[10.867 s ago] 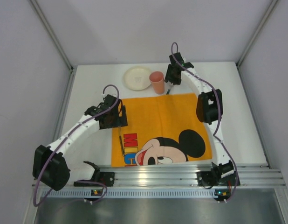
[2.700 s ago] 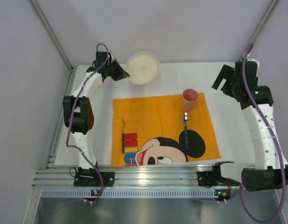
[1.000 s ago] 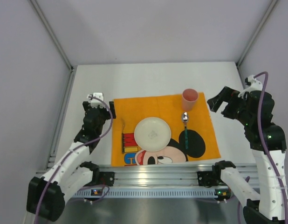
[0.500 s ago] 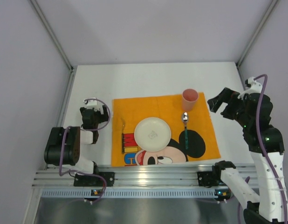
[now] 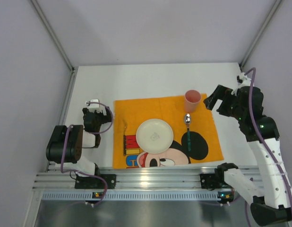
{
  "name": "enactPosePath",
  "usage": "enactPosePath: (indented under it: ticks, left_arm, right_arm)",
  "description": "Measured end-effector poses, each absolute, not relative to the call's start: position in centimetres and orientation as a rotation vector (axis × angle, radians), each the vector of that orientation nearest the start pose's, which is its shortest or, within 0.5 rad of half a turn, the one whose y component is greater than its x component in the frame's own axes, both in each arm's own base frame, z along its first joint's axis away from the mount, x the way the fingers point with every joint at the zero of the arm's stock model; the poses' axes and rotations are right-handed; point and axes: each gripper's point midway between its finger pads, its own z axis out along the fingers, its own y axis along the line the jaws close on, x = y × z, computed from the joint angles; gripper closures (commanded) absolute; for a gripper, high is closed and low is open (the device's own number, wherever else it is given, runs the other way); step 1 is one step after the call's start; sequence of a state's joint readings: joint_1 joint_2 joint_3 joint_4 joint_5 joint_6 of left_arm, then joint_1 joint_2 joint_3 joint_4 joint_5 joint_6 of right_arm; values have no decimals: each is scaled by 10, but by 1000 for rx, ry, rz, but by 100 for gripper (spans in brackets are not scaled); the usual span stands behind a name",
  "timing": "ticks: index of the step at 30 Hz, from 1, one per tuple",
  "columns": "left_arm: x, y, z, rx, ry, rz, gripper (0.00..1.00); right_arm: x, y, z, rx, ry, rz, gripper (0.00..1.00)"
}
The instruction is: Set the dinner table for one person
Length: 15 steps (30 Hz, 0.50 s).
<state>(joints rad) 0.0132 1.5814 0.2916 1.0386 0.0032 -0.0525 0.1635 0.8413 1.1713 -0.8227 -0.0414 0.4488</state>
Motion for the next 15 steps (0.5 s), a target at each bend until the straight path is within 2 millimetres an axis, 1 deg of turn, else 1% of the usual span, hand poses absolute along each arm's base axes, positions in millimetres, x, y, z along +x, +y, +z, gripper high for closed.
enactPosePath:
  ticks: [5,9,10,12,14,15]
  left_arm:
    - [380,2,57,-57,1819,-32,1]
    - [380,2,57,-57,1819,-31,1]
    - [380,2,57,-57,1819,-31,1]
    - [380,2,57,-57,1818,-31,1]
    - [380,2,57,-57,1817,-31,1]
    - [380,2,57,-57,1817,-31,1]
  right_arm:
    - [275,69,281,294,2117,395,0]
    - [294,78,256,285,2161,363,0]
    - [298,81,246,260,2155,333,0]
    - [296,86,217,187,2159,252,0]
    - [296,81,192,135,2139,170,0]
    - [294,74,178,120,2134,120,0]
